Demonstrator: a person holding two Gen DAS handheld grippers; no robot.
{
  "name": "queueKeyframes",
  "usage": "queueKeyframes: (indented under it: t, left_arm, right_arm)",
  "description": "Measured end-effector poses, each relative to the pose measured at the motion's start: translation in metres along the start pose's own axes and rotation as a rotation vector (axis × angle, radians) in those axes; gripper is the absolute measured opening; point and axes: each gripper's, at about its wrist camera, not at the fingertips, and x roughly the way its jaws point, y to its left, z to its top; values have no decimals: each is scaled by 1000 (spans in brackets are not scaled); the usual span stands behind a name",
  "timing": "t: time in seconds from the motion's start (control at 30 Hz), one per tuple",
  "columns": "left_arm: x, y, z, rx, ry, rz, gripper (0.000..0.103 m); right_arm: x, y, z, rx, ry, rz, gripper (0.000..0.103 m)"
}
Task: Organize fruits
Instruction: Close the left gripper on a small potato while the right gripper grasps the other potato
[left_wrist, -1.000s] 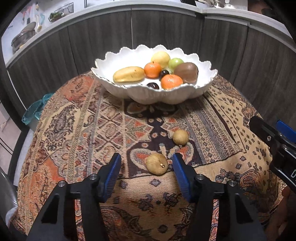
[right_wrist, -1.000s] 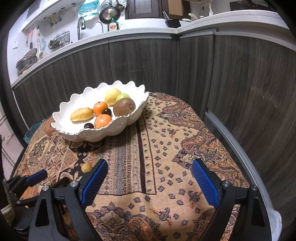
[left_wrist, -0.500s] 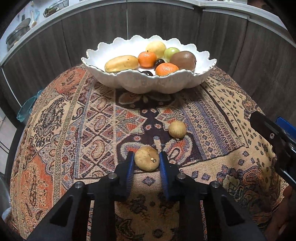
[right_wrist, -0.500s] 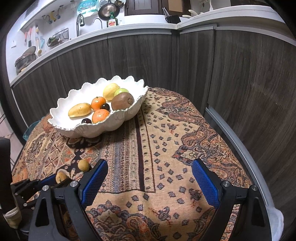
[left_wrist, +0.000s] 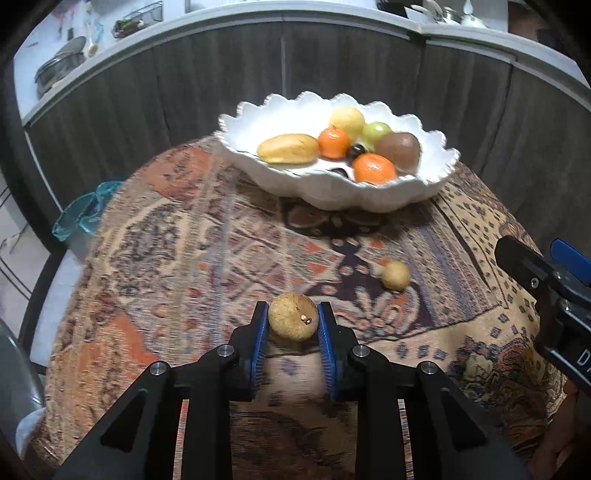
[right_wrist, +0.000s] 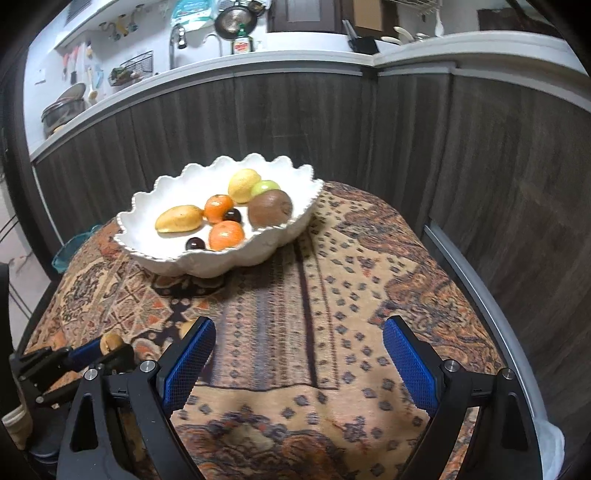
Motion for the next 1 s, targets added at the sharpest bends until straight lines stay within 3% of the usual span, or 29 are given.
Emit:
queueKeyframes:
  t: [0.47,1.0]
  left_arm:
    - [-14,64,-1,-86,-59,118,26]
    - [-9,78,-4,-115,-51,104,26]
  right_arm:
    - [33,63,3,-92,62,44,90]
    - [71,81,-11,-109,196,72,42]
